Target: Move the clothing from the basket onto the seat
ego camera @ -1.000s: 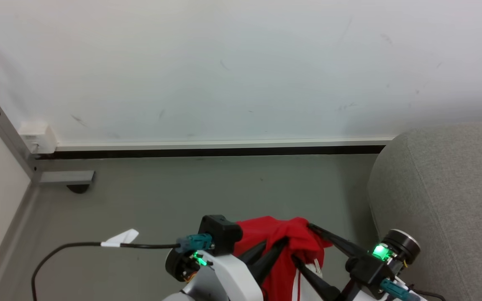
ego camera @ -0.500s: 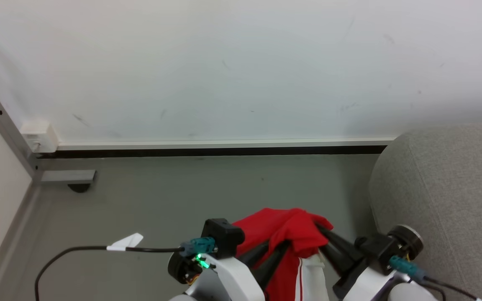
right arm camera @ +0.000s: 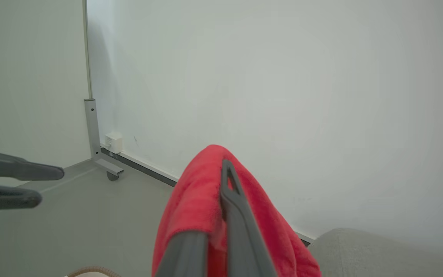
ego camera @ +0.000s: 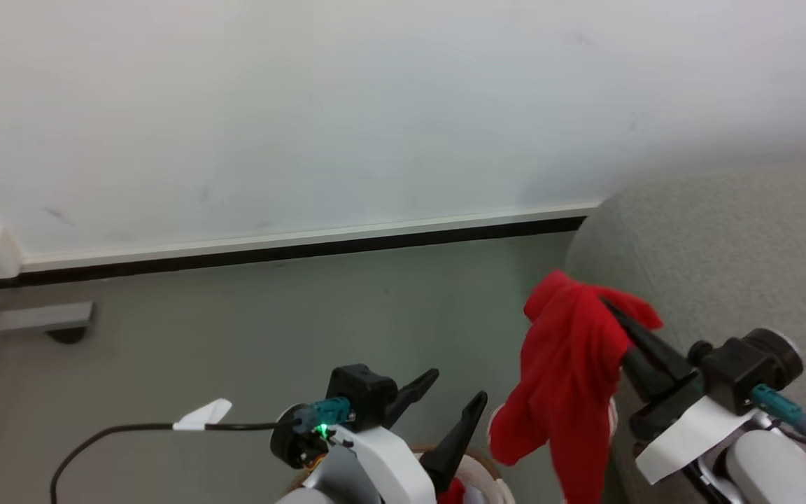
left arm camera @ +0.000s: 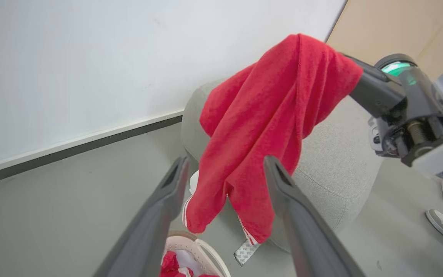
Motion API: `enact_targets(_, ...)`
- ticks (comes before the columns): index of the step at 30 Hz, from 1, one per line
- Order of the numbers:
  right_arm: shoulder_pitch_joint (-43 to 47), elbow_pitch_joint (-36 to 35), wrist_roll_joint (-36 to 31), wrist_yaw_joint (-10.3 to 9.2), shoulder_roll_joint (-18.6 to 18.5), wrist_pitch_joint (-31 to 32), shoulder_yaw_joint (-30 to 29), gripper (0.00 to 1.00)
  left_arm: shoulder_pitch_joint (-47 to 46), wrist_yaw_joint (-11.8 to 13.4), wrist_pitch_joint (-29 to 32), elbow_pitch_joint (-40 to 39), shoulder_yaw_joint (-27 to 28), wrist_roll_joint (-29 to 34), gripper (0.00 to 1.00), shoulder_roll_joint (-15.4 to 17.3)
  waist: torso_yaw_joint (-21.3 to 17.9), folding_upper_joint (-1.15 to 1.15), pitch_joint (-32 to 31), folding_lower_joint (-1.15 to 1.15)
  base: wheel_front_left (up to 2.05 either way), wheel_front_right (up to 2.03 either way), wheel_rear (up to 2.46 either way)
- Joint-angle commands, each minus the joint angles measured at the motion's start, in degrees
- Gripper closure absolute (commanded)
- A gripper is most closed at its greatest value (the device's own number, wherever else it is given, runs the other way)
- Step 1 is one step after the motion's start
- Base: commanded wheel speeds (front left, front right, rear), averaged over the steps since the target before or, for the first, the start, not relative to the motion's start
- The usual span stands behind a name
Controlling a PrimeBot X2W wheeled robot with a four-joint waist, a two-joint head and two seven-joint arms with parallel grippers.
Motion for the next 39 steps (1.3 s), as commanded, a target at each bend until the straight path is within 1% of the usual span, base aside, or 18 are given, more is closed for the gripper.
enact_targets(1,0.57,-0.9,-0.18,-0.12,-1.04,0.01,-0.88,1.0,-0.69,-0.13,-1.07,0.56,0.02,1.36,0.0,-0.18,-2.4,0.0,0.72,0.0,0.0,0.0,0.0)
enact_targets(10,1.22,-4.91,0.0,-0.12,-4.88,0.01,-5.85,1.0,-2.14,-1.06,-3.44,3.14,-0.65,1.91,0.0,-1.29,-9.04,0.0,1.79,0.0,0.0,0.0,0.0)
enact_targets(14,1.51,-6.17,0.32,-0.12,-6.14,0.01,-7.62,1.0,-2.86,-1.24,-3.93,3.6,-0.93,1.96,0.0,-1.78,-10.73,0.0,2.43,0.0,0.0,0.0,0.0)
enact_targets(18,1.21,-6.22,0.7,-0.12,-7.01,0.02,-10.09,1.0,-4.12,-1.27,-3.72,3.9,-1.15,2.48,0.0,-2.07,-11.44,0.0,3.96,0.0,0.0,0.0,0.0)
enact_targets(20,-0.19,-6.33,0.0,-0.12,-7.65,0.01,-11.95,1.0,-5.9,-1.27,-3.19,3.59,-1.33,3.15,0.0,-2.35,-11.24,0.0,6.24,0.0,0.0,0.0,0.0)
enact_targets(24,-3.79,-5.94,-0.07,-0.12,-8.03,0.02,-18.81,1.0,-10.84,-1.8,-1.63,3.06,-1.53,5.14,0.0,-2.67,-10.05,0.0,12.83,0.0,0.0,0.0,0.0)
enact_targets(27,-7.61,-4.33,-1.26,-0.12,-9.16,0.69,-23.88,1.0,-15.82,-3.35,-0.33,3.27,-2.56,6.88,0.0,-3.19,-8.63,0.0,18.0,0.0,0.0,0.0,0.0)
enact_targets(29,-10.67,-3.26,-0.73,-0.12,-9.94,1.72,-26.86,1.0,-19.17,-4.4,0.34,3.54,-3.15,8.21,0.0,-3.63,-7.56,0.0,21.47,0.0,0.0,0.0,0.0)
enact_targets(34,-20.58,-0.07,0.77,-0.13,-14.28,5.26,-34.23,1.0,-27.42,-7.28,0.67,3.67,-3.97,10.84,0.0,-4.81,-5.42,0.0,30.01,0.0,0.0,0.0,0.0)
enact_targets(37,-27.86,3.12,0.62,-0.12,-17.62,7.67,-38.56,1.0,-31.17,-8.49,0.16,3.72,-4.22,12.23,0.0,-5.15,-4.2,0.0,34.61,0.0,0.0,0.0,0.0)
enact_targets(39,-33.08,6.17,-0.06,-0.12,-19.71,8.85,-41.62,1.0,-32.95,-8.84,-0.46,3.88,-4.03,12.36,0.0,-5.47,-3.24,0.0,37.01,0.0,0.0,0.0,0.0)
